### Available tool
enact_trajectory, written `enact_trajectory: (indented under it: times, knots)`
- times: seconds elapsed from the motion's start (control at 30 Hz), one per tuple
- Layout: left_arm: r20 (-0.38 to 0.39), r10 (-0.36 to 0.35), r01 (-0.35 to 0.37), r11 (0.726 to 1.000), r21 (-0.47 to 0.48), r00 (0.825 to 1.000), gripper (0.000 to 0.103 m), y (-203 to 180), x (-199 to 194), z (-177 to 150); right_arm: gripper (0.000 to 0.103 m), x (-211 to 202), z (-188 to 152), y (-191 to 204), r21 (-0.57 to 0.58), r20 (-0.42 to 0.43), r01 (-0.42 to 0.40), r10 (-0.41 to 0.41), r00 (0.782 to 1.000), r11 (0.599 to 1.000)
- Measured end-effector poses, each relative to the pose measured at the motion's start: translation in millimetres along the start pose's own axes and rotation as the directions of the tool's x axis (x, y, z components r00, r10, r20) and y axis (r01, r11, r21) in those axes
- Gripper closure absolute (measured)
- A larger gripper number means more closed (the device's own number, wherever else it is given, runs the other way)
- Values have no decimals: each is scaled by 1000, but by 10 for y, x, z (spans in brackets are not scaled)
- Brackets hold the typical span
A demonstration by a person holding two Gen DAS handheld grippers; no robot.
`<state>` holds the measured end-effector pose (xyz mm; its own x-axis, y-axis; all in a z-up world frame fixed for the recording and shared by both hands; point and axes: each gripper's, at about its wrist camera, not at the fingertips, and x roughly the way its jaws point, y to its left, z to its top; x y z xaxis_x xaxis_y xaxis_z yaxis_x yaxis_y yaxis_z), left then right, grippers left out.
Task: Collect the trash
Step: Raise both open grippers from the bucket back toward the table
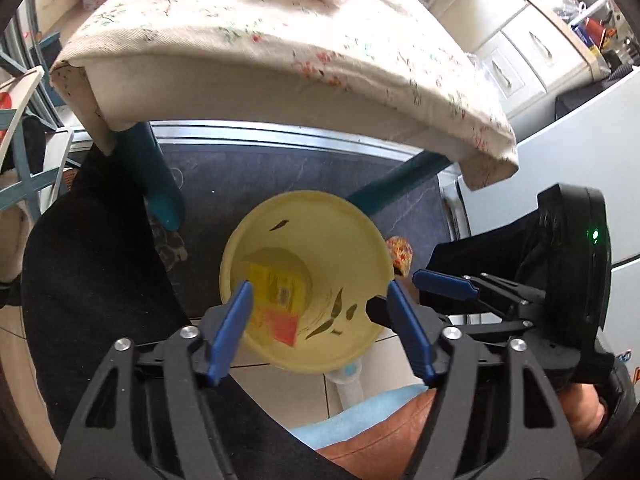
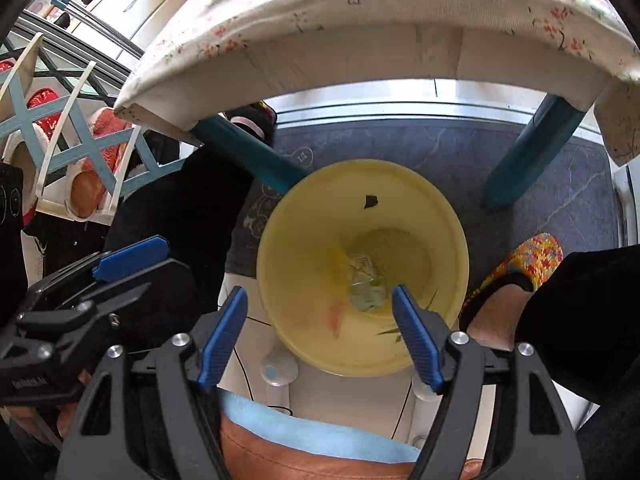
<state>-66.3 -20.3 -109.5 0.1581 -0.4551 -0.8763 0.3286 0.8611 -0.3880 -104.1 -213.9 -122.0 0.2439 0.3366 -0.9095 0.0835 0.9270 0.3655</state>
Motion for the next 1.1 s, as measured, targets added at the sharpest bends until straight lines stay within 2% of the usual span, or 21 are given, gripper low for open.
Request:
enact_trajectory:
  times: [0.07,0.27,0.5,0.87,1.1]
  knots:
    - [22,-1,1,1000,-15,1000,29,24,-43,27,29,-6,17,4,2,10,-2,2,1000,1000]
    - [64,-10,13,999,-52,998,24,90,-158,51,28,-36,39,-12,16,34,-11,10,999,1000]
    - [77,-13,20,995,-101,997,24,178,-185,62,28,-77,47,7,6,60,-21,20,998,1000]
    - [88,-8,20,991,-135,996,24,262,-178,136,27,-253,101,122,-63,192,-32,44,980,997]
    - [96,-8,23,988,-154,995,23,324,-167,211,27,-271,167,133,-78,222,-32,49,974,996]
